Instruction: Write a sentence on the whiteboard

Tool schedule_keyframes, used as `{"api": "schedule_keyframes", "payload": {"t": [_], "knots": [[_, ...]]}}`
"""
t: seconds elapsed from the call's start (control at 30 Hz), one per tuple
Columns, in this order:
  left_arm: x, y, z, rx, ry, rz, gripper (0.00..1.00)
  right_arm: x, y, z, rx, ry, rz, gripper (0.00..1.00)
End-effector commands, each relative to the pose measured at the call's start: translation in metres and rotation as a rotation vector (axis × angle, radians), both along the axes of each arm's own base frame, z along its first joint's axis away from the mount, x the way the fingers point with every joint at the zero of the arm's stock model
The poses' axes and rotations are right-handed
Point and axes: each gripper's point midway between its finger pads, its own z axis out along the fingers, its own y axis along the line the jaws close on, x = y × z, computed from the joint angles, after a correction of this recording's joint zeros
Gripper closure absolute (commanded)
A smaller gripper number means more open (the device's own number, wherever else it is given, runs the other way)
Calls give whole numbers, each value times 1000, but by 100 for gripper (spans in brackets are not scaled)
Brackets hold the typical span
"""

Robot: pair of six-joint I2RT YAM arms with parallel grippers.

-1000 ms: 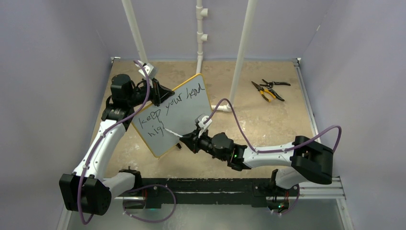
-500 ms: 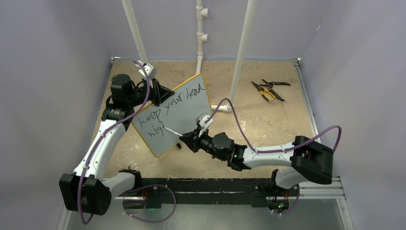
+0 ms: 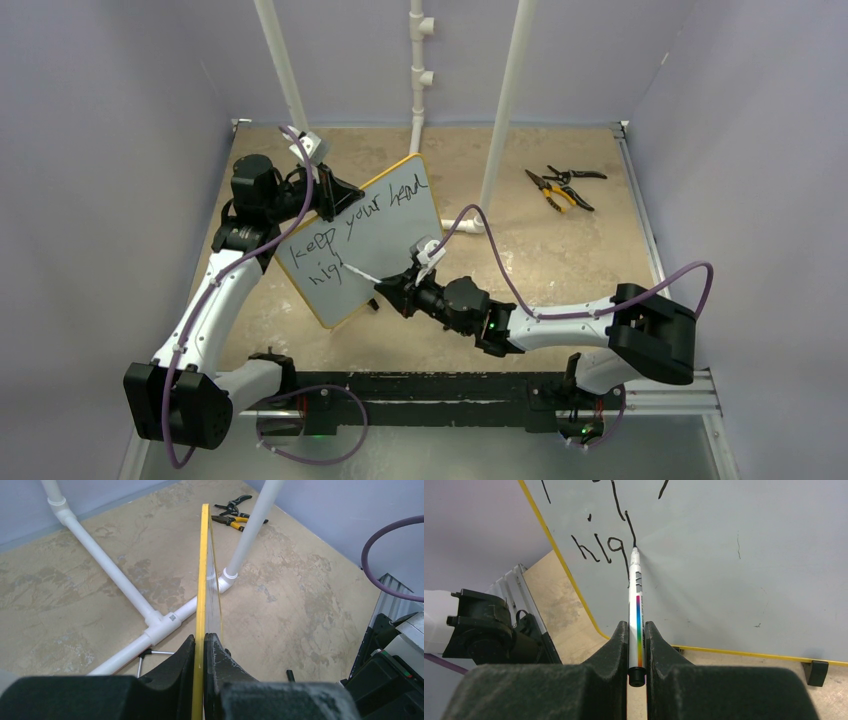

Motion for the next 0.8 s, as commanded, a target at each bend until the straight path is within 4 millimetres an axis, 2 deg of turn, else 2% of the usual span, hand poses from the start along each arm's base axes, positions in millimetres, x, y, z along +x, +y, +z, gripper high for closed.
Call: {"api": "schedule_keyframes", "payload": {"t": [0.0,0.57,0.77], "knots": [[-4,-4,-3,-13,8,-29,100,9,-1,34,87,-49,-48,100],[-4,-4,-2,-14,6,-31,100,17,-11,23,71,-12,-115,100],[-4,-4,-2,-15,6,-31,100,15,-14,10,50,18,-116,100]]}}
